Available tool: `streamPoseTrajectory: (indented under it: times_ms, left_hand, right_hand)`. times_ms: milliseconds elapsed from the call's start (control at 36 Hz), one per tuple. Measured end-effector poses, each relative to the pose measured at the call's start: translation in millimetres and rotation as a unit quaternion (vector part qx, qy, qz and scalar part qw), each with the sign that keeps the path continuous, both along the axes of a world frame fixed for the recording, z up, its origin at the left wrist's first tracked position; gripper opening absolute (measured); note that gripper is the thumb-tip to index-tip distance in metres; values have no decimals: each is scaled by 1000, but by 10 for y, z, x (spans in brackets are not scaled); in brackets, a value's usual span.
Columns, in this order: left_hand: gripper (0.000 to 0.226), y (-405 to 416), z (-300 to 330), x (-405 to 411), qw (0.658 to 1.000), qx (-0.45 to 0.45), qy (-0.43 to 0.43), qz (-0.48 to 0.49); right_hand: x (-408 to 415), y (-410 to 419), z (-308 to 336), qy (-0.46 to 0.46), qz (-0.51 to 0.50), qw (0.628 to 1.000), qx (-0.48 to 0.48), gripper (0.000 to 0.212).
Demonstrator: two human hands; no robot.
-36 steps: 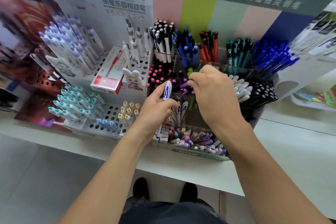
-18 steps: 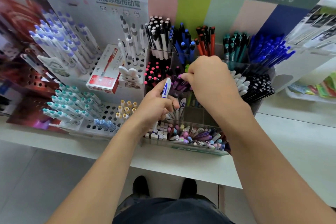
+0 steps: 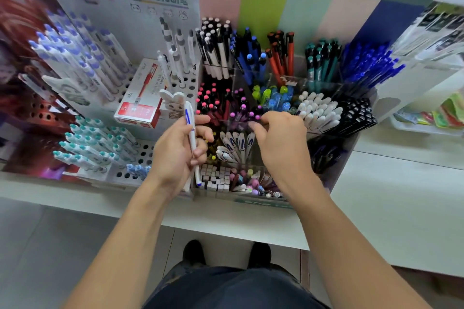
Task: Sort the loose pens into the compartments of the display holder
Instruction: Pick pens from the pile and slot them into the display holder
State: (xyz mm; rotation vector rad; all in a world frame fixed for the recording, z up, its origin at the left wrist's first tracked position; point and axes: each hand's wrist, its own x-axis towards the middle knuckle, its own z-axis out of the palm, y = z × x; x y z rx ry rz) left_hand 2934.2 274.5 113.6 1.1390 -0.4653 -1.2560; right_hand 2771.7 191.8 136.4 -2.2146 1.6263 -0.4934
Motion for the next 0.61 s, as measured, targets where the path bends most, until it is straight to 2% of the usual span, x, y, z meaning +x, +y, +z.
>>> streamPoseTrajectory:
  times_ms: [83,167,250,333,361,444,556,611]
  left_hand:
    - [32,-3,21,50,1000,5,-9,21]
    - [29,5,21,42,999,4,-15,35]
    - [29,9,23,-39,999,-3,14,52]
    - [27,-9,27,-147,997,-6,31,69]
    - [26,-19,18,-181,997,-3,14,75]
    - [23,-40,-27,-254,992,-9,-98,81]
    - [22,-63,-13,-393,974,-72,-204,66]
    - [21,-74,-3,-473,967,-87,-232,65]
  right_hand:
    - [112,-23,-53,-53,1,998,-19,24]
    - [245,-38,-24,-43,10,998,-39,27]
    - [349,-85,-26,-30,36,998,-47,31]
    - [328,-53,-31,-61,54,996,-25,21]
    - [279,-11,-15,-80,57,995,-30,15]
    - [116,155,94,-181,61,980,-56,21]
    - [18,247,180,-267,97,958,39,15]
    - [8,218,139,-288,87,953,40,9]
